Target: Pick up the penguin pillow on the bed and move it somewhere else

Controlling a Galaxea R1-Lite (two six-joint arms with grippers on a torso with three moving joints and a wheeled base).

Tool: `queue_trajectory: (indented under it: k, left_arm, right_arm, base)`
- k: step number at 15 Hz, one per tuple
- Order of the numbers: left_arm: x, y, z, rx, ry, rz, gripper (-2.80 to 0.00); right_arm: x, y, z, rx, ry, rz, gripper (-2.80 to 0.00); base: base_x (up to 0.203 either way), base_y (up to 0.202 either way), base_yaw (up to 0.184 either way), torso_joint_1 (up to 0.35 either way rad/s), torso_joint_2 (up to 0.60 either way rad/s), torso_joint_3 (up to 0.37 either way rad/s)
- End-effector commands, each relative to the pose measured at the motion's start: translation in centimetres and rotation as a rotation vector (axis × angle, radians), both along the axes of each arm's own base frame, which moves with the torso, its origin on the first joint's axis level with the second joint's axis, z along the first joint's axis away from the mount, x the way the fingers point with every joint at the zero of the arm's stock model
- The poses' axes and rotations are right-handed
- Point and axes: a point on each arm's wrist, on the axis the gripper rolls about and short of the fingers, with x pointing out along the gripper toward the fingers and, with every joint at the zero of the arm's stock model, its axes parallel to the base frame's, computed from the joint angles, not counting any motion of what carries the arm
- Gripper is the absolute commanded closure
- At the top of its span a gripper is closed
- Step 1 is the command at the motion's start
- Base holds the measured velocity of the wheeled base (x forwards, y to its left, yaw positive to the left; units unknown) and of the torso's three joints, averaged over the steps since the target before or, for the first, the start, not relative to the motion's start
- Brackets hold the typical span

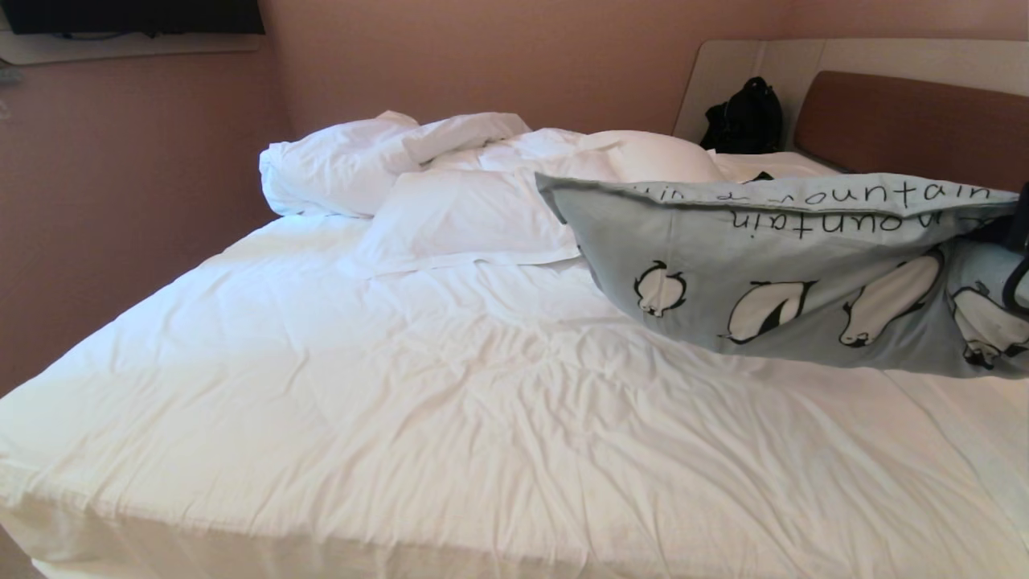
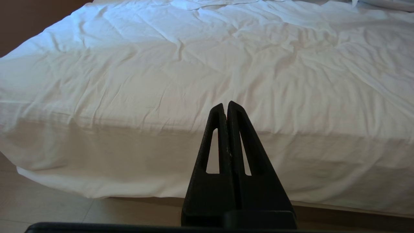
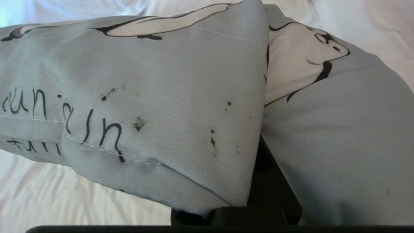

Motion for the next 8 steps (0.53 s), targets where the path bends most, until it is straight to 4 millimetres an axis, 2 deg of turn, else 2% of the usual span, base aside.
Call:
queue_trajectory:
  k: [1, 8]
  left_arm:
    - [0.0, 0.0, 0.0, 0.000, 0.001, 0.001, 0.00]
    - [0.0, 0.0, 0.0, 0.000, 0.001, 0.001, 0.00]
  right_arm:
    - [-1.0, 0.3, 0.5, 0.013, -0.027, 0.061, 0.00]
    - [-2.7, 0.6, 1.4, 0.004, -0.080, 0.059, 0.00]
  base:
    - [0.000, 0.000, 0.000, 0.000, 0.00, 0.000]
    - [0.000, 0.000, 0.000, 0.000, 0.00, 0.000]
